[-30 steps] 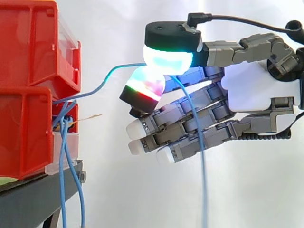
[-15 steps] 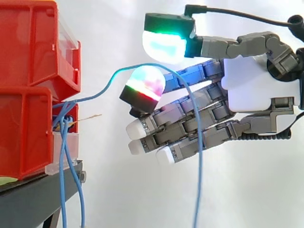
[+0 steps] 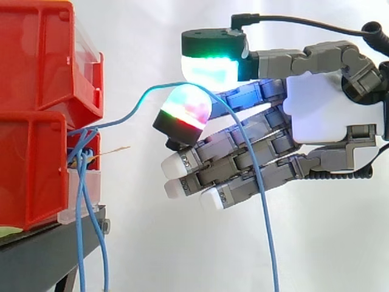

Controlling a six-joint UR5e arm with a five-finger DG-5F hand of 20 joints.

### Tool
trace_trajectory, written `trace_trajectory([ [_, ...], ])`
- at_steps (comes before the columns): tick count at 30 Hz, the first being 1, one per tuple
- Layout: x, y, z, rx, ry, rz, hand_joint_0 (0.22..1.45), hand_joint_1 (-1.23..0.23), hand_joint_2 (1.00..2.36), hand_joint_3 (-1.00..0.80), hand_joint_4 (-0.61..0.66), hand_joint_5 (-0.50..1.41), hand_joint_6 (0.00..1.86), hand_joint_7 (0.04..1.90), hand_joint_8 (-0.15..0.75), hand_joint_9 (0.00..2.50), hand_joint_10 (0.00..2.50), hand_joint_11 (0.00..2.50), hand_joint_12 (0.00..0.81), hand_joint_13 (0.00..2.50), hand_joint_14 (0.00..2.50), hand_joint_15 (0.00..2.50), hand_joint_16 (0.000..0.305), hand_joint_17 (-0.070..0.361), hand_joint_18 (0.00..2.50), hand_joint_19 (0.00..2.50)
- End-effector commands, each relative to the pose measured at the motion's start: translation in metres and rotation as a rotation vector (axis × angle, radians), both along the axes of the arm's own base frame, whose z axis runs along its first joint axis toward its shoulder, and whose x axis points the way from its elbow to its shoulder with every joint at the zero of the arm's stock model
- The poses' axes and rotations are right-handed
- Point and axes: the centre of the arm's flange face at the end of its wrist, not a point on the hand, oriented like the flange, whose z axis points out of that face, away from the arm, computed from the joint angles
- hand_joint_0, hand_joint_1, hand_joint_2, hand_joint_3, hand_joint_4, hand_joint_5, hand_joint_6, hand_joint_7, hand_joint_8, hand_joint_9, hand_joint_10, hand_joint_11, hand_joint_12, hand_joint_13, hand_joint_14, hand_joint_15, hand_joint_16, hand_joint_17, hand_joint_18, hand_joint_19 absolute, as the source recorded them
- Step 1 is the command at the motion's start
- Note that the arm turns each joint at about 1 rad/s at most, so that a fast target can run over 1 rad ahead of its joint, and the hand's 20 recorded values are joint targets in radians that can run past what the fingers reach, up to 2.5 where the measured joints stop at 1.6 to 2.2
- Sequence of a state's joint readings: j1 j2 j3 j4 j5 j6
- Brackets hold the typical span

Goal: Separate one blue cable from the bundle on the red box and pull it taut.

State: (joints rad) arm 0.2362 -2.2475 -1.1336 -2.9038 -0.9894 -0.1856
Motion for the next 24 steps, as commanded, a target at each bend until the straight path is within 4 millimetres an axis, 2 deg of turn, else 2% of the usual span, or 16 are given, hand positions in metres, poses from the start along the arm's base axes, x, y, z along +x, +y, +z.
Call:
trace_trajectory([
  [1,0.0000,0.0000,0.0002,0.000,0.000,0.000,0.67,-0.66,1.01,-0.20,0.23,-0.10,0.50,1.22,0.316,0.76,0.01,0.33,0.367,0.46,0.01,0.17,0.051,0.115,0.45,0.40],
  [9,-0.0001,0.0003,-0.0010,0.021,-0.007,-0.008,0.57,-0.49,1.00,-0.45,0.22,-0.10,0.50,1.22,0.322,0.75,0.01,0.33,0.366,0.45,0.01,0.18,0.050,0.113,0.44,0.41],
  [14,-0.0004,0.0013,0.0002,0.061,-0.022,-0.008,0.53,-0.44,1.00,-0.50,0.25,-0.10,0.50,1.23,0.333,0.75,0.01,0.33,0.379,0.45,0.01,0.17,0.053,0.118,0.44,0.41],
  [17,-0.0003,0.0014,0.0002,0.082,-0.030,-0.006,0.52,-0.45,1.00,-0.50,0.25,-0.09,0.50,1.23,0.336,0.75,0.01,0.32,0.382,0.45,0.01,0.17,0.053,0.120,0.45,0.41],
  [21,0.0002,0.0017,-0.0002,0.089,-0.033,-0.005,0.54,-0.61,1.00,-0.49,0.24,-0.09,0.50,1.26,0.329,0.74,0.01,0.32,0.378,0.45,0.01,0.18,0.052,0.117,0.44,0.40],
  [24,0.0000,0.0028,-0.0010,0.092,-0.032,-0.003,0.59,-0.69,1.01,-0.39,0.22,-0.08,0.50,1.30,0.320,0.74,0.01,0.34,0.369,0.44,0.01,0.17,0.050,0.112,0.43,0.41],
])
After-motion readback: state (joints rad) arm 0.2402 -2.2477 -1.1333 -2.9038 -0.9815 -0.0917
